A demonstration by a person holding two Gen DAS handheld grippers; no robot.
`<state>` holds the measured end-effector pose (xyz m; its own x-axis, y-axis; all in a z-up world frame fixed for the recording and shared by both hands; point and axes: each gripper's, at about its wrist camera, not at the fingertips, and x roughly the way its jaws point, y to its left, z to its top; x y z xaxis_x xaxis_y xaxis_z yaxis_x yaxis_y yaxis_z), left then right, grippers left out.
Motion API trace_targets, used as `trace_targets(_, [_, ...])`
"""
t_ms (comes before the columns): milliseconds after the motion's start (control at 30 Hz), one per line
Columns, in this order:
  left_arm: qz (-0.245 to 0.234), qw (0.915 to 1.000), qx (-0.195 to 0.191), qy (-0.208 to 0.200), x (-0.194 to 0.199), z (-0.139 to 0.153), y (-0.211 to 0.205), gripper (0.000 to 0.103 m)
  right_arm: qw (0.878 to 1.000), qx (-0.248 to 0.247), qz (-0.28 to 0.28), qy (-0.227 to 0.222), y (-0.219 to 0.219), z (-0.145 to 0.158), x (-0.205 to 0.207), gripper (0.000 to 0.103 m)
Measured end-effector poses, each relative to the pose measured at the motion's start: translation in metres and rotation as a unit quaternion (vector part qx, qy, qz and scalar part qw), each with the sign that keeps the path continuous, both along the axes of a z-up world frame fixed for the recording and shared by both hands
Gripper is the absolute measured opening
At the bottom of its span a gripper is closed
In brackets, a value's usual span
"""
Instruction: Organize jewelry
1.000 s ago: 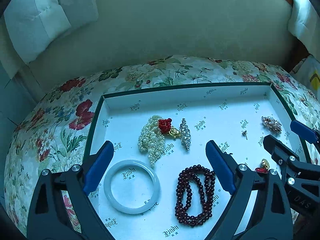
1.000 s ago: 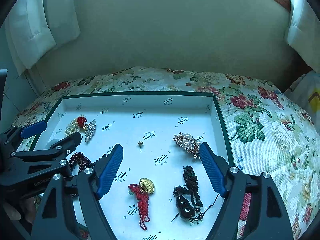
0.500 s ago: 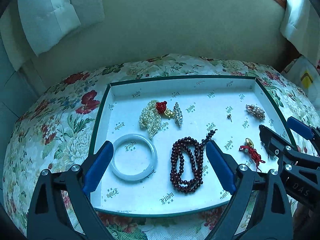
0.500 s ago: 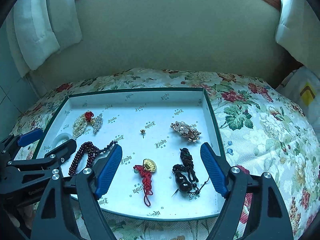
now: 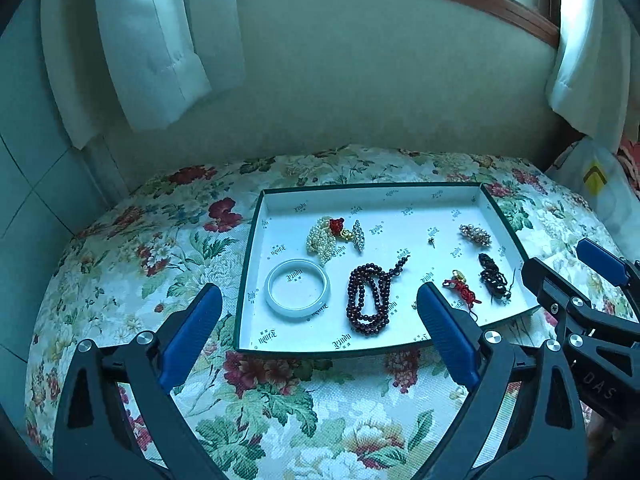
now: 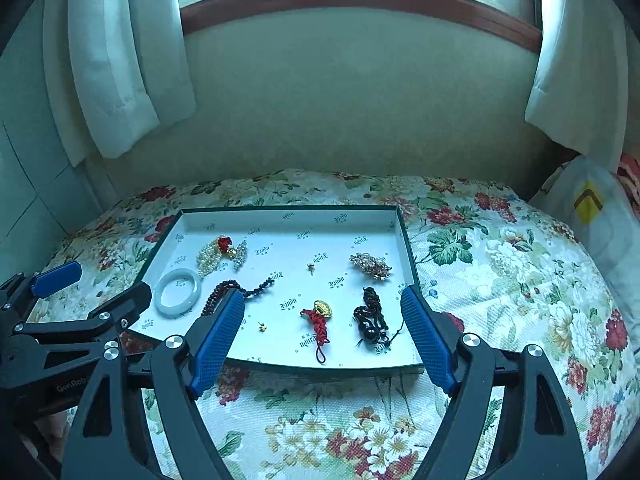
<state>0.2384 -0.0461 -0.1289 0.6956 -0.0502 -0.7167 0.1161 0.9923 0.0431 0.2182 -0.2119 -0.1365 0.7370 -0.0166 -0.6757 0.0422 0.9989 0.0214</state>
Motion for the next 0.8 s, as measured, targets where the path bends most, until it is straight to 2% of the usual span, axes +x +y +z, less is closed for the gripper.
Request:
trace_targets(500, [0.012,0.9975,-0.01,-0.069,-0.084,0.09,0.018,0.1,0.996,-0.017,0.017,-0.087,0.022,0.09,-0.083,0.082])
trace_targets(800, [0.016,0.9939,-0.018,-0.108,-0.138,0.126,0.031,0.101,0.991,-0.024,0.024,-0.127,0.033,0.124,-0.132,0.082])
